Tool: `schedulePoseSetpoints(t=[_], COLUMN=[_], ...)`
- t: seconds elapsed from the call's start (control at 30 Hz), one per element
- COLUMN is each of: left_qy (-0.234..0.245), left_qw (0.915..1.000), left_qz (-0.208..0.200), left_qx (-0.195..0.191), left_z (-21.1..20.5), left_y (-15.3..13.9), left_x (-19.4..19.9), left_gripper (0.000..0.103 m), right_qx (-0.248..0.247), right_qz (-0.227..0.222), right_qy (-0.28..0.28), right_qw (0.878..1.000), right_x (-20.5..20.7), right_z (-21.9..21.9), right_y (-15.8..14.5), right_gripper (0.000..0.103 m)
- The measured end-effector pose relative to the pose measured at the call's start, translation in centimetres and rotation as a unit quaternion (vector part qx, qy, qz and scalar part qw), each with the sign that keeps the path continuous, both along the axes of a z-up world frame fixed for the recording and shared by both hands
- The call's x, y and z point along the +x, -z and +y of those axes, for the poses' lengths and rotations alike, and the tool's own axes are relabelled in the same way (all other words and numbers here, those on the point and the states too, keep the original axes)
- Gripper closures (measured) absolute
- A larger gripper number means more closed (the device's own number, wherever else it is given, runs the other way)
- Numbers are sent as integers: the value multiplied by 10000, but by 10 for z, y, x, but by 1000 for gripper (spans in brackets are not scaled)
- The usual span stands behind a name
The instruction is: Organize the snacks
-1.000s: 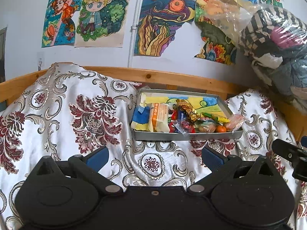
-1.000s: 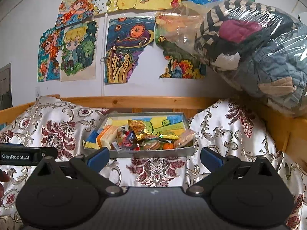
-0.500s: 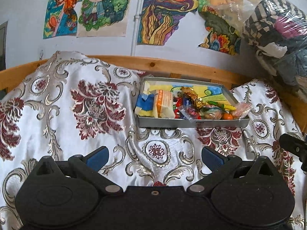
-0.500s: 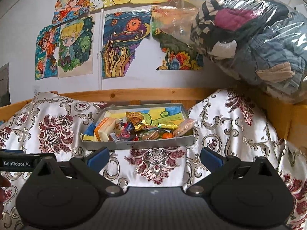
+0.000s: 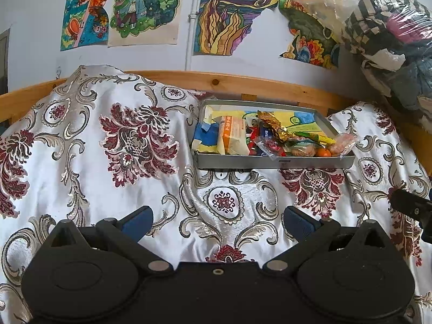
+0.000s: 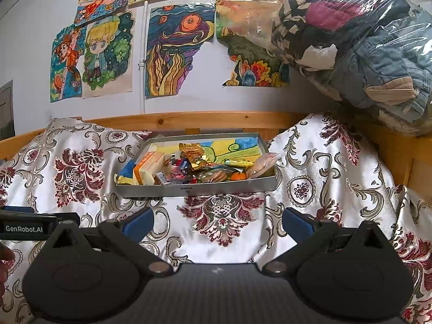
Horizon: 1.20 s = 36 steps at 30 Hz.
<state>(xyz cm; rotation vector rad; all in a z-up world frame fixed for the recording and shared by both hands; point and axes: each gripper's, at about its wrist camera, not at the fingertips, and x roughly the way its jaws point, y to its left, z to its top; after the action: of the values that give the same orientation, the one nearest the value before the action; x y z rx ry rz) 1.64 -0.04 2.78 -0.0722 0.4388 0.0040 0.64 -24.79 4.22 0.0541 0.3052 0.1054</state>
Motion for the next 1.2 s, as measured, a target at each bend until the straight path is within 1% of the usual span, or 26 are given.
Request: schedulePoseSetpoints(t=[0.57,0.9,1.2], left_qy=[8,60,8], left_qw=[10000,9998,9998], left_qz=[15,144,179], left_qx=[30,81,78], left_z=[-1,-5,-3], left_y=[-1,9,12], left_x=[-2,-5,-5], left_gripper=[1,1,1], right_qx=[34,41,92], right_qz=[61,235,292], right_qy=[-6,-74,-36], right_qw=[10000,9997,9995], right_x=[-1,0,1], right_z=[0,2,0], right_y=[1,9,11], right_gripper=[0,0,0])
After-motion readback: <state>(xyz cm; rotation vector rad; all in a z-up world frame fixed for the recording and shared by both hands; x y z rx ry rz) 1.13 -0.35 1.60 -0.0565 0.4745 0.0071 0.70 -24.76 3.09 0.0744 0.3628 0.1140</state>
